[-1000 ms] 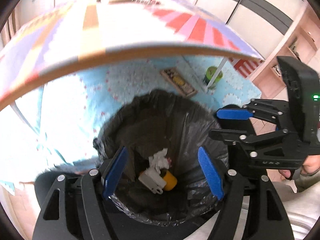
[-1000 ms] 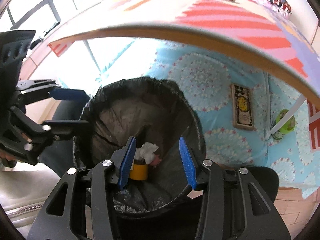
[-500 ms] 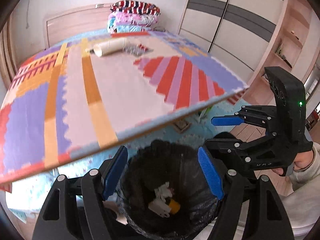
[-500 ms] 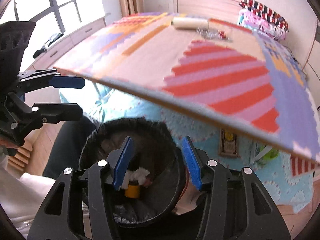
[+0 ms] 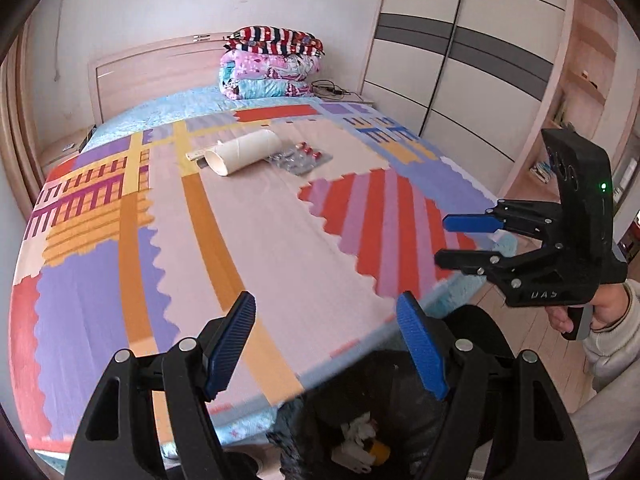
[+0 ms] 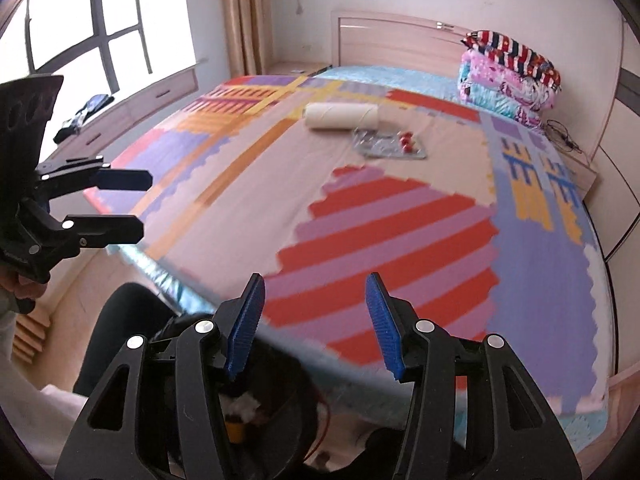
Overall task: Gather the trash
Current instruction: 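Move both open tools back toward the cardboard tube and blister pack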
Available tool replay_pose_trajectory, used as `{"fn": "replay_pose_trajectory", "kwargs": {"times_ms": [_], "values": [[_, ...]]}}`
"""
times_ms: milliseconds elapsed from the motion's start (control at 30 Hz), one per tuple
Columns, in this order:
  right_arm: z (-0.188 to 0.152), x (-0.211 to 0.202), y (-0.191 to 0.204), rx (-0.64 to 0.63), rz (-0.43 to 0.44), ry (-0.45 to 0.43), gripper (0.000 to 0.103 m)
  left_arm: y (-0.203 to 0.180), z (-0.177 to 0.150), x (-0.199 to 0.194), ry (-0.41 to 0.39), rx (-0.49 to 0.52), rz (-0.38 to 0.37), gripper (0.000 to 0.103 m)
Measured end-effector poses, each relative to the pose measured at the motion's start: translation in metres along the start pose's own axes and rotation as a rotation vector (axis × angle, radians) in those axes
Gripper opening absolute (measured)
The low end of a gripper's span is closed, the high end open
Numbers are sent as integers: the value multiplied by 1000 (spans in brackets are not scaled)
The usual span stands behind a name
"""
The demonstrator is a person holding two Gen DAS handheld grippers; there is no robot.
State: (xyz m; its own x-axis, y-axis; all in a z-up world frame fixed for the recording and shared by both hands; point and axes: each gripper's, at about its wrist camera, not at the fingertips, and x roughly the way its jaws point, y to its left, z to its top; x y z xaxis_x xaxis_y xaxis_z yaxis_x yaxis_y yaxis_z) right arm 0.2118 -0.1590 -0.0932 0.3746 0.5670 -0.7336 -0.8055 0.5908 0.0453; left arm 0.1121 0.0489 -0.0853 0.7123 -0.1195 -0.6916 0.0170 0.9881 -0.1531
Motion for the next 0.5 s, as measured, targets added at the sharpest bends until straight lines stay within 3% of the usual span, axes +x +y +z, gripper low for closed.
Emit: {"fn": "replay_pose_trajectory", "kwargs": {"times_ms": [500], "values": [[59, 43, -37, -11, -69, -33, 52, 52, 47, 38, -21, -37, 28, 70]]}}
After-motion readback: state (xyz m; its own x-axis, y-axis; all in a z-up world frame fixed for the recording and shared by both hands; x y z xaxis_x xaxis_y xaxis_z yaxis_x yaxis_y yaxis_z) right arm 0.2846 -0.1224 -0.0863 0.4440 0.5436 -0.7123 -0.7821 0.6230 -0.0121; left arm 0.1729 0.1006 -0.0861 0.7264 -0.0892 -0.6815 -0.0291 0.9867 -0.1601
